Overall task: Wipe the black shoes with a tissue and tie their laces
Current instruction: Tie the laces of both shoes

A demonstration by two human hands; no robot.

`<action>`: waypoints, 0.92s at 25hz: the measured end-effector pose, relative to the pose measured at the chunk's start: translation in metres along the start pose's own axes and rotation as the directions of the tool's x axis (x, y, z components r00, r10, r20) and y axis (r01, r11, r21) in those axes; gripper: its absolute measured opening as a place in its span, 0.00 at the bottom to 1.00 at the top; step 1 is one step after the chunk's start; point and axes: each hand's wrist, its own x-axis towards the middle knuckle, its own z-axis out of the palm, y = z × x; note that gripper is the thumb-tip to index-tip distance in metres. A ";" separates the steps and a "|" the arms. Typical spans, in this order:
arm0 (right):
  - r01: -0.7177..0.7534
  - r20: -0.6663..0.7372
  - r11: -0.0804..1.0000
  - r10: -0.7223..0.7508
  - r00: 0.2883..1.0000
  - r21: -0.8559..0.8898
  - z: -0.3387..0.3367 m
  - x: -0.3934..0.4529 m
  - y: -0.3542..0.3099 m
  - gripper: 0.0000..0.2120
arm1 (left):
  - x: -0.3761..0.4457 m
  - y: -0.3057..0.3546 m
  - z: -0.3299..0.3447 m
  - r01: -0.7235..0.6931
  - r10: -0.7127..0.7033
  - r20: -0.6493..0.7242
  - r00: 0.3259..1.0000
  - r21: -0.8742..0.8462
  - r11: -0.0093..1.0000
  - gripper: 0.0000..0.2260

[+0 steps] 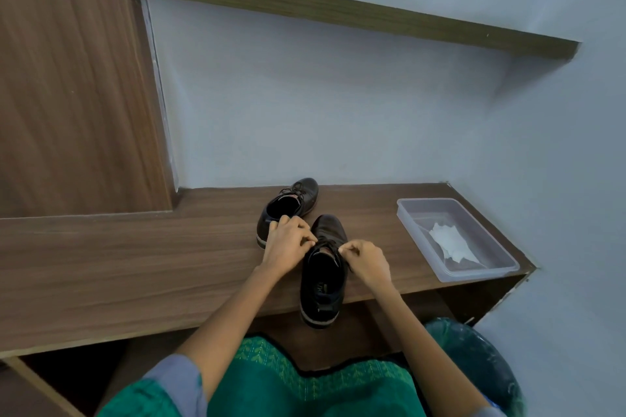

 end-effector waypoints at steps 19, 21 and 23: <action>-0.097 0.098 0.495 0.025 0.995 0.864 0.008 0.006 -0.024 0.13 | -0.003 0.015 0.005 0.385 -0.159 0.366 0.917 -0.917 0.108 0.09; -0.095 0.084 0.443 0.043 0.995 0.891 0.017 0.006 -0.022 0.10 | -0.002 0.022 0.009 0.371 -0.243 0.352 0.904 -0.928 0.035 0.07; -0.091 0.098 0.430 0.006 0.995 0.898 0.022 0.006 -0.020 0.07 | -0.002 0.026 0.013 0.340 -0.297 0.318 0.900 -0.940 0.023 0.06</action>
